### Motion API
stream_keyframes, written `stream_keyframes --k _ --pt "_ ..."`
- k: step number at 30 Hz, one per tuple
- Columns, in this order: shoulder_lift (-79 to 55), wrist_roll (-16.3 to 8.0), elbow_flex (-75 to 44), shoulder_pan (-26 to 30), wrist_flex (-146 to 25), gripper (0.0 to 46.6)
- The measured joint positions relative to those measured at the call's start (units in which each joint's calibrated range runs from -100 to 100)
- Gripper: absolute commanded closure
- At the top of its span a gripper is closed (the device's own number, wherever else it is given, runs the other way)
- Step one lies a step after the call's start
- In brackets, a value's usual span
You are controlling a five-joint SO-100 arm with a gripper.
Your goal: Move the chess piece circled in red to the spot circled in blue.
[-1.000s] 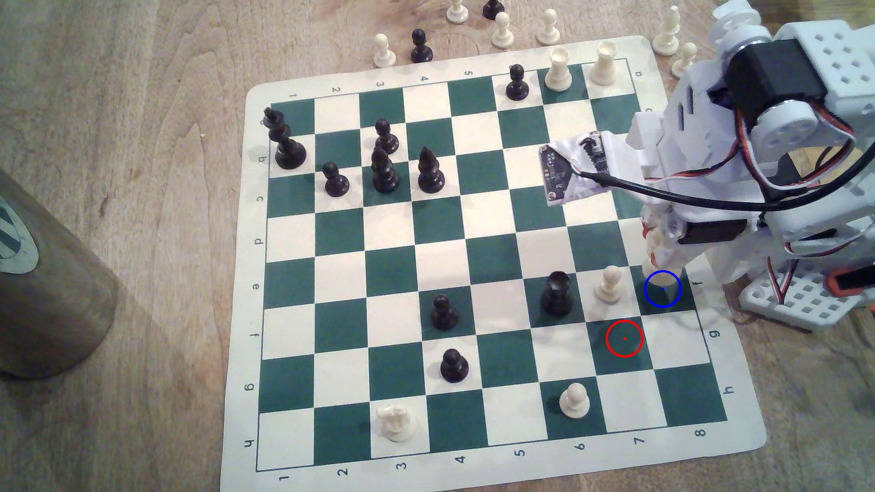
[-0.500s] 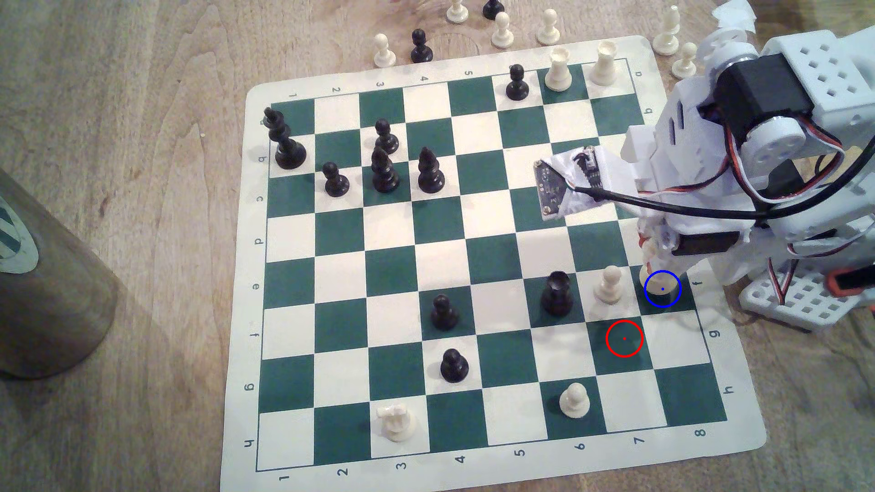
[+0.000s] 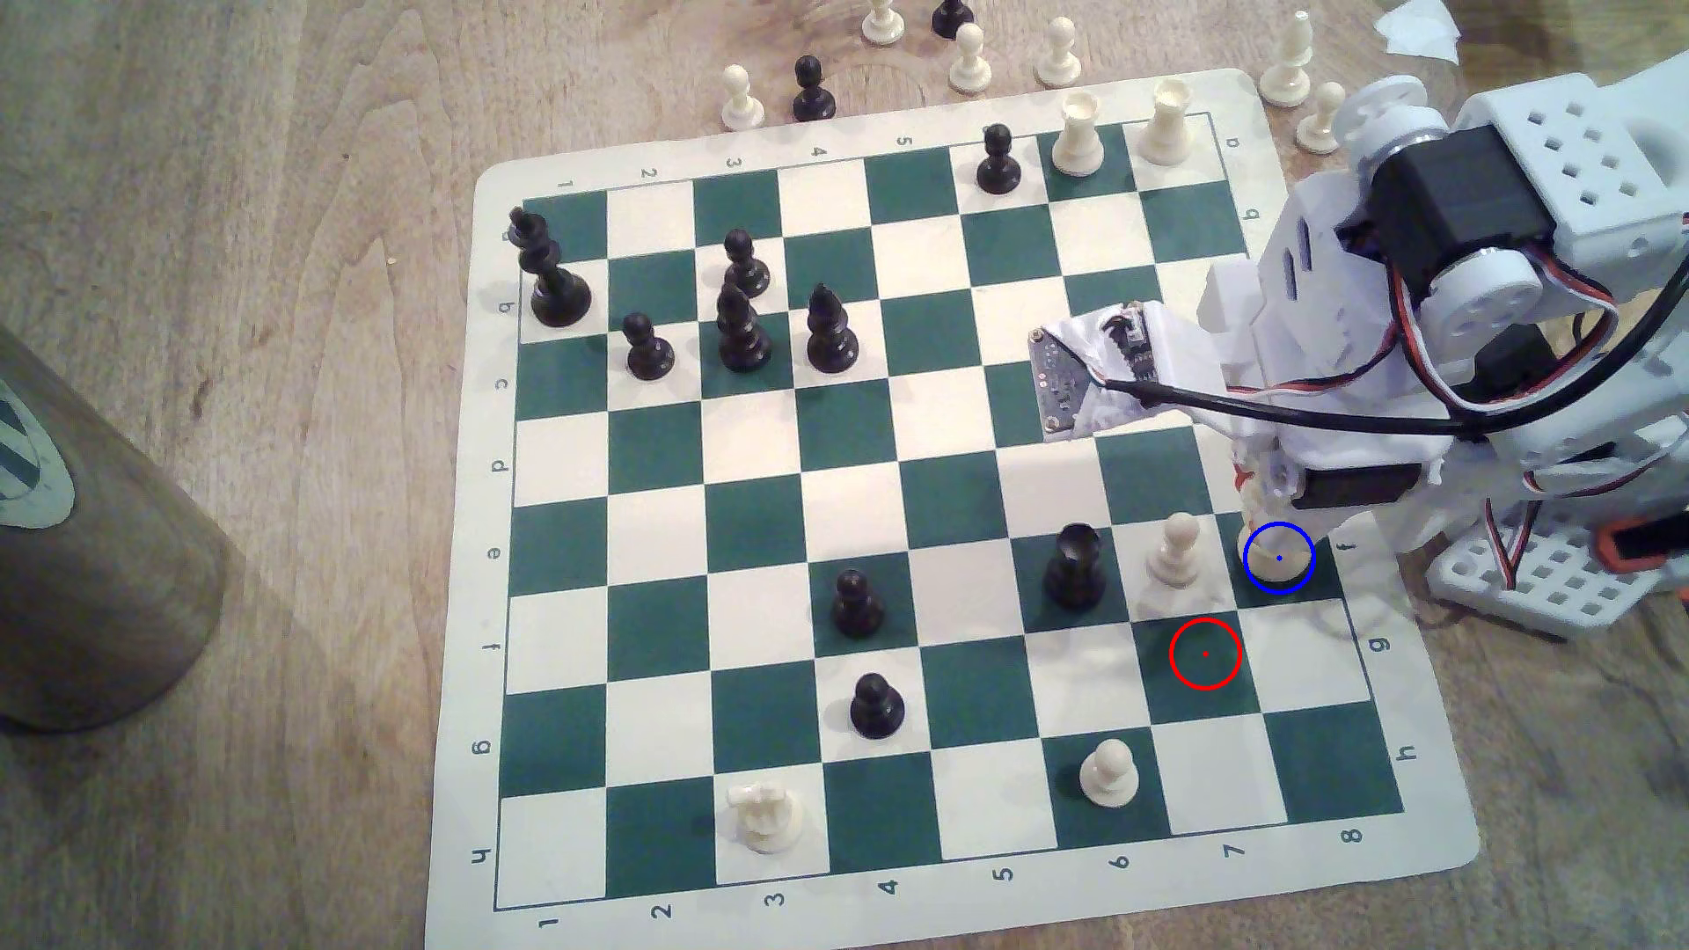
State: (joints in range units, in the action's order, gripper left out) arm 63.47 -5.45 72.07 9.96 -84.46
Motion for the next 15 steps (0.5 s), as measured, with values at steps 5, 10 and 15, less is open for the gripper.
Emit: stream_keyframes --k 5,10,15 --pt "0.0 -0.05 0.27 0.0 0.16 39.9" --pt "0.0 0.39 0.27 0.0 0.16 36.8" --pt "0.34 1.42 0.27 0.0 -0.64 35.0"
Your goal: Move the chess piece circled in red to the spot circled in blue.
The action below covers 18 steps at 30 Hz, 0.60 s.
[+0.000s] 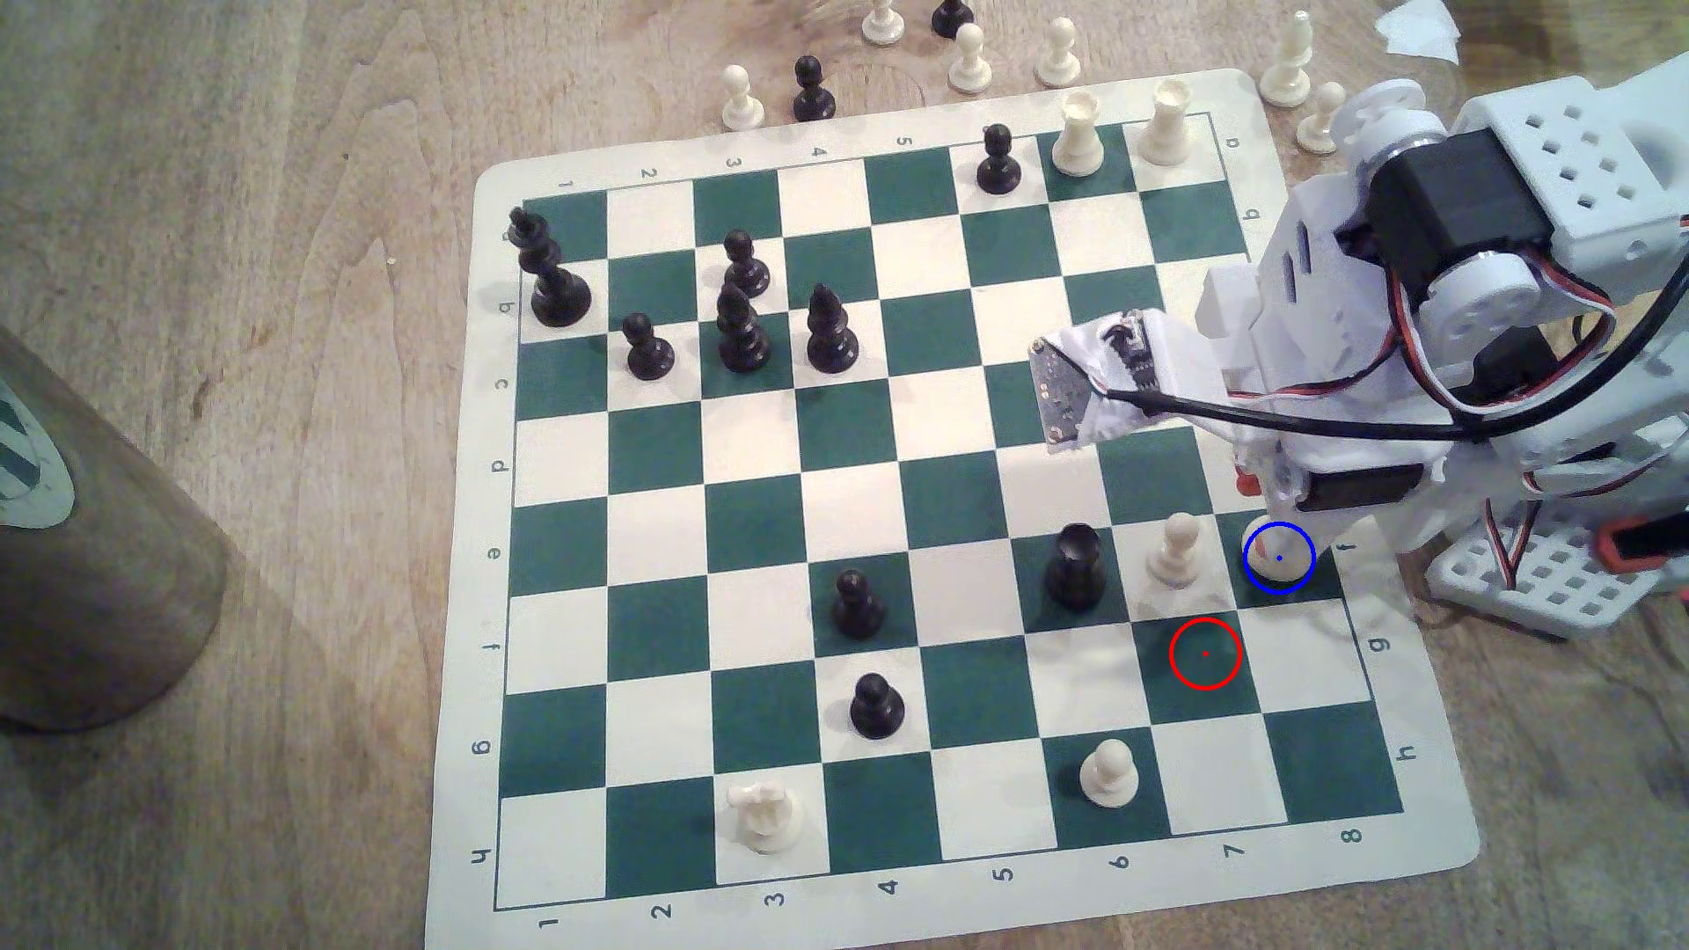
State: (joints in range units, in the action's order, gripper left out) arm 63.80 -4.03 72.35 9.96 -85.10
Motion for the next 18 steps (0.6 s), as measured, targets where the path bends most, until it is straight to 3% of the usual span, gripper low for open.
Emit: stream_keyframes --k 18 --pt "3.44 1.27 -3.07 0.0 -6.69 31.1"
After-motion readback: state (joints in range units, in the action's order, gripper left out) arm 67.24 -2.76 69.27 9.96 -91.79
